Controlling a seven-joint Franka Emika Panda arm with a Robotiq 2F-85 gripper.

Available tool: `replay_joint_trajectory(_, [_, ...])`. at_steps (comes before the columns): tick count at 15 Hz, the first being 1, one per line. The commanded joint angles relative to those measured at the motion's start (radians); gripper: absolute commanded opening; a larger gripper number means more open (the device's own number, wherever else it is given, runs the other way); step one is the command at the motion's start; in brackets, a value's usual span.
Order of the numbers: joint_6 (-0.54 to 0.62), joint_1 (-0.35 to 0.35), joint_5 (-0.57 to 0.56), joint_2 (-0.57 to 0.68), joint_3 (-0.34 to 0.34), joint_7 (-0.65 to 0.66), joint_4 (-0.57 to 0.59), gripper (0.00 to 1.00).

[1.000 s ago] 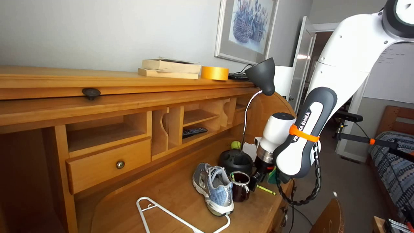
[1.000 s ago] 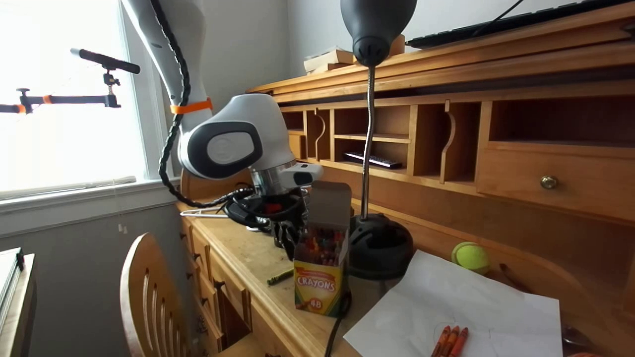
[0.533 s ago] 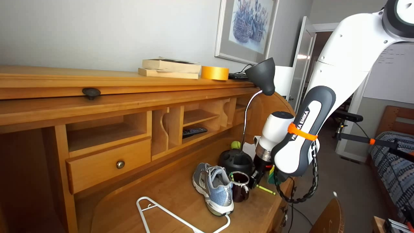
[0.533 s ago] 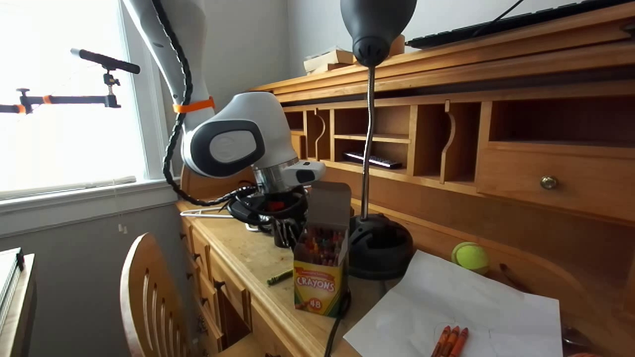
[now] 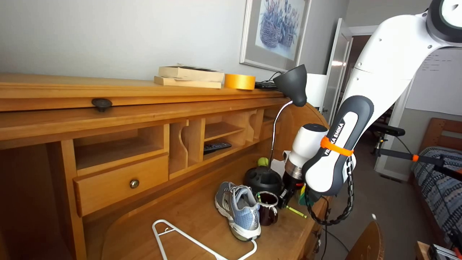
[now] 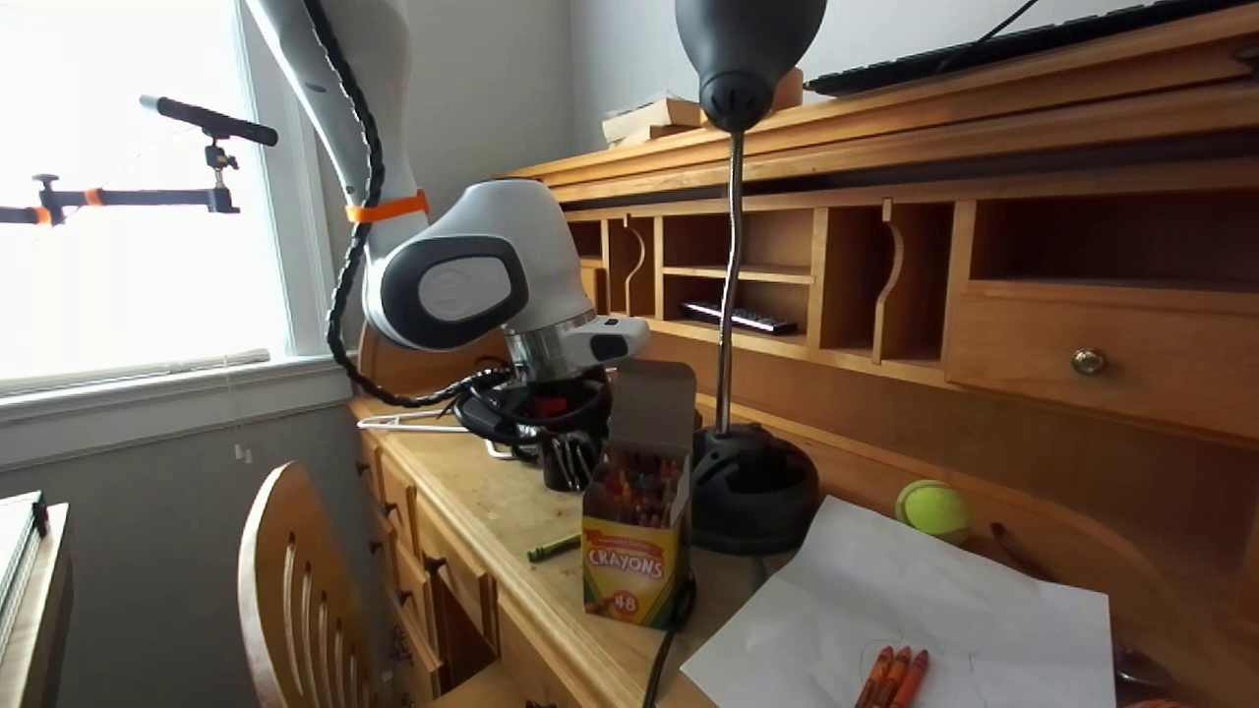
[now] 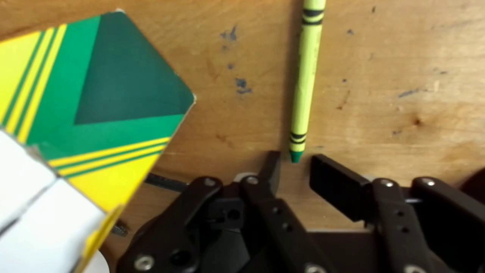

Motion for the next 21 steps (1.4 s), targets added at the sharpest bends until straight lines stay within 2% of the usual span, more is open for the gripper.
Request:
replay_joint_trajectory(1, [0.0,-0.002,0.019,0.019,0.013,0.011,0.001,0.64])
replay_joint_trajectory(5, [-0.019,-0.031,0.028,0.005,0.053,0.01,-0.011,0.95])
replay_joint_trajectory(7, [-0.024,-0.043,0.036,0.001,0.07,0.013,-0.018,1.0])
replay_joint_trajectory(8, [-0.023,-0.05,0.039,0.0,0.078,0.014,-0.02,0.67])
replay_joint_trajectory(9, [-0.024,-0.054,0.043,0.0,0.082,0.016,-0.021,0.71])
replay_joint_trajectory(10, [-0.023,-0.057,0.046,-0.001,0.085,0.017,-0.021,0.71])
replay_joint_trajectory(19, [-0.065,-0.081,0.074,-0.027,0.107,0.033,-0.028,0.02])
replay_joint_trajectory(21, [-0.084,-0.074,0.079,-0.032,0.099,0.039,-0.029,0.0])
